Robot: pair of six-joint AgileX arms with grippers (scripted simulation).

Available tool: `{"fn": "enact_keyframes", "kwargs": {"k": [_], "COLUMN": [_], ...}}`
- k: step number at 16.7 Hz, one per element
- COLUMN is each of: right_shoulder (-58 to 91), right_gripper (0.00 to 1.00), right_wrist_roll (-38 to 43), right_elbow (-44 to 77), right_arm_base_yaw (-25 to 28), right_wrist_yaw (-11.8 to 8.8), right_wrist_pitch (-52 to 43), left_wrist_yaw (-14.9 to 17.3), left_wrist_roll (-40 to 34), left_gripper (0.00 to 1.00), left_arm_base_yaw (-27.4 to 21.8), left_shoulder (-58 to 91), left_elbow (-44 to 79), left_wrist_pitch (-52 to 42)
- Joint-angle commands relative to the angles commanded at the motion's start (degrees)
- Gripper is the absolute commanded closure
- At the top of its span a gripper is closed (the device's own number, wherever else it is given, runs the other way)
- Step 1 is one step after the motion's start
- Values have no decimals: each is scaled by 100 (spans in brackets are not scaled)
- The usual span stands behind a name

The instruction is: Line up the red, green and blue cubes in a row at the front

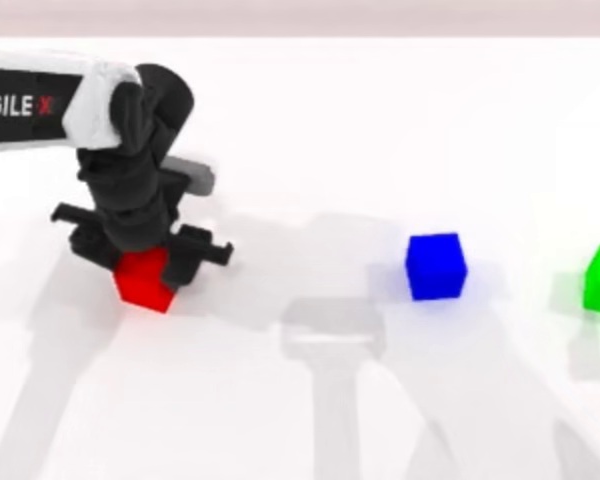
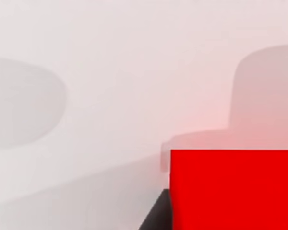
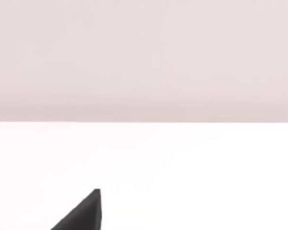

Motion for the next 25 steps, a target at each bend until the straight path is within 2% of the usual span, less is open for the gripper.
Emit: {"fn": "enact_keyframes", "kwargs": {"k": [4,11,17,21,25], "right_shoulder": [0,0,0,0,0], "right_gripper": [0,0,0,0,0], "right_wrist_roll": [0,0,0,0,0], "right_elbow": [0,0,0,0,0], "right_arm_base_yaw": [0,0,0,0,0], "right_wrist_yaw": [0,0,0,0,0], "right_wrist_pitch": [0,0,0,0,0], "left_wrist_yaw": [1,-4,-10,-39,-74], "left_wrist_roll": [8,-13,-81,-940,-2565], "left_gripper": [100,100,100,100,100], "left_arm_base_yaw": [4,106,18,-504,-1303], "left_shoulder": [-184,-653,-688,-991,-1506], "left_elbow": [140,918,914,621,45], "left_wrist_pitch": [-159,-1434,-1473,-1491,-1521]}}
